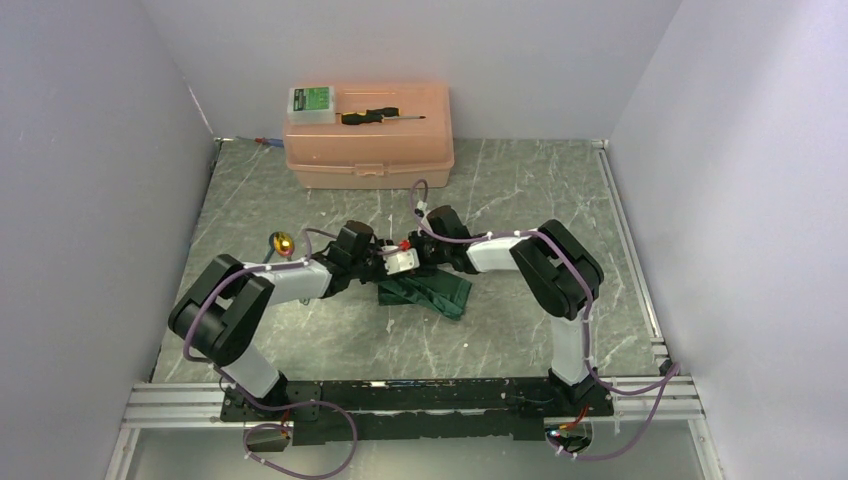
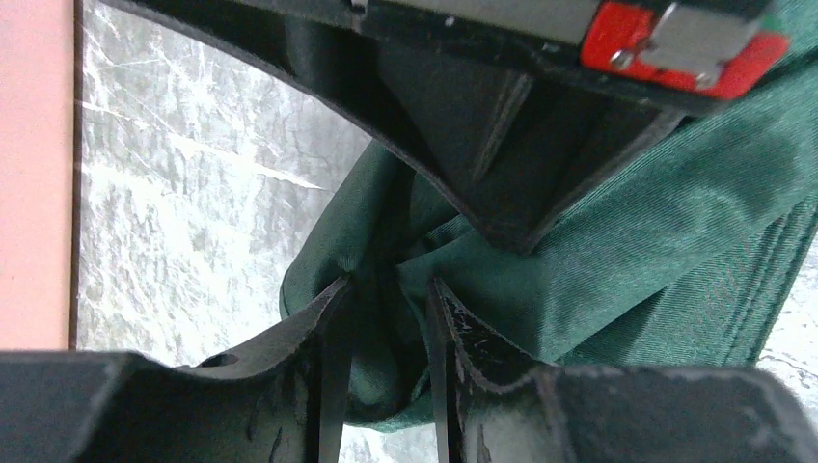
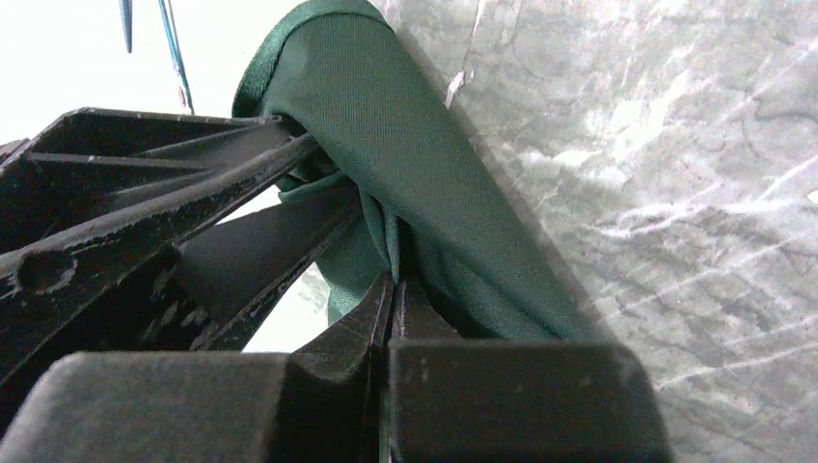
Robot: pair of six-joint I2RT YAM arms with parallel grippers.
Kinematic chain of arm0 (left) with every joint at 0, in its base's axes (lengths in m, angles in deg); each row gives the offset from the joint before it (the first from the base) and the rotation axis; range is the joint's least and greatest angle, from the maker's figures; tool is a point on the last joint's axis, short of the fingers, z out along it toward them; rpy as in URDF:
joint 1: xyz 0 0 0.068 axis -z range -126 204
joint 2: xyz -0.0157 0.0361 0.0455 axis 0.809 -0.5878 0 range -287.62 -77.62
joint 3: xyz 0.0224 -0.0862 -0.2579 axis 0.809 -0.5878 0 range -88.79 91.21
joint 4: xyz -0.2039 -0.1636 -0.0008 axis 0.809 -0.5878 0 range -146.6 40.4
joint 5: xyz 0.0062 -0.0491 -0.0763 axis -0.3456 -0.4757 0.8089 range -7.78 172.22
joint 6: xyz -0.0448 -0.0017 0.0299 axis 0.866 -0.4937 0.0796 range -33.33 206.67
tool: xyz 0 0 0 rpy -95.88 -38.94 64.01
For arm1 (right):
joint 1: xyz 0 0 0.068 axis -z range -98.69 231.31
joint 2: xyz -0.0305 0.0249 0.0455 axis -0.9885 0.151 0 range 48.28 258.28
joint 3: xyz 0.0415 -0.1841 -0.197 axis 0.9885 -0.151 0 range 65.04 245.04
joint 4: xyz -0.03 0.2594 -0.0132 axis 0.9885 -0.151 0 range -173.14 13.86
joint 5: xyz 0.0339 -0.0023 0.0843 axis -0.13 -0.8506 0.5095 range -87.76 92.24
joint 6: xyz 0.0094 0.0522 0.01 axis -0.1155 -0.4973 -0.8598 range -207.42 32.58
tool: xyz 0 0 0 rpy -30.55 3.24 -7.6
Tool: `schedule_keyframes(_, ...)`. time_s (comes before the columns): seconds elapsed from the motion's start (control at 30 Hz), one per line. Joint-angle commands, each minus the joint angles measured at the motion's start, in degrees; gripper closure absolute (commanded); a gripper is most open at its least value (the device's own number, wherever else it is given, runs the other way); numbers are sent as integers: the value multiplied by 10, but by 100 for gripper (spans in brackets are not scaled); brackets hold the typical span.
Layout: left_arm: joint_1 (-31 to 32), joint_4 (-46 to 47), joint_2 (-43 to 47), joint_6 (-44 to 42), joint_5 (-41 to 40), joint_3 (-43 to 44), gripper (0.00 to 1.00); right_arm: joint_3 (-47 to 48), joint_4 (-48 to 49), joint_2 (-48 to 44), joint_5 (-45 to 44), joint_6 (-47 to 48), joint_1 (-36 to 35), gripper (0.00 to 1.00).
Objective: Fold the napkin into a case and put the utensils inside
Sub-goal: Smooth out the smaller rectangle-folded napkin at the center of the board.
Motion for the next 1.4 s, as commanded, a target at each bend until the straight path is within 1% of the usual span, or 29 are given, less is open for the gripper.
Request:
schedule_keyframes(0.0,-3,33,-14,-26,1,12,62,-37,-66,-2,-2,33,-1,100)
schedule_keyframes(0.13,-4,45,-25,-31,0,12,60,-42,-45,-8,23,40,-3,100)
schedule_keyframes(0.27,-5,43,-32,-35,-2,19,47,-41,-39,-2,40,43,-5,100)
schedule_keyframes(0.33,-7,50,-35,-39,-8,23,43,-43,-35,-1,43,43,-6,100)
schedule_keyframes(0.4,-9,60,-40,-42,-12,26,43,-43,-34,0,46,43,-6,100)
schedule_keyframes(0.57,-11,63,-44,-46,-12,34,50,-41,-35,6,51,43,-6,100)
schedule_keyframes(0.6,-11,55,-43,-47,-10,36,54,-42,-34,6,50,41,-5,100)
schedule_keyframes(0.63,-11,44,-41,-48,-4,39,59,-42,-33,5,51,38,-3,100)
schedule_keyframes(0.73,-11,19,-37,-49,13,38,83,-38,-30,1,53,33,6,100)
schedule_keyframes(0.8,-11,14,-36,-49,19,36,95,-31,-35,-1,53,32,12,100)
schedule_keyframes(0.87,-10,14,-35,-49,25,33,97,-21,-44,-1,54,31,14,100)
schedule_keyframes(1.17,1,19,-25,-20,26,39,97,16,-72,5,44,18,23,100)
schedule_keyframes(1.33,5,-6,-10,1,13,56,97,29,-87,0,33,16,23,100)
schedule_keyframes(1.37,5,-14,-7,8,11,60,96,29,-85,0,32,15,23,100)
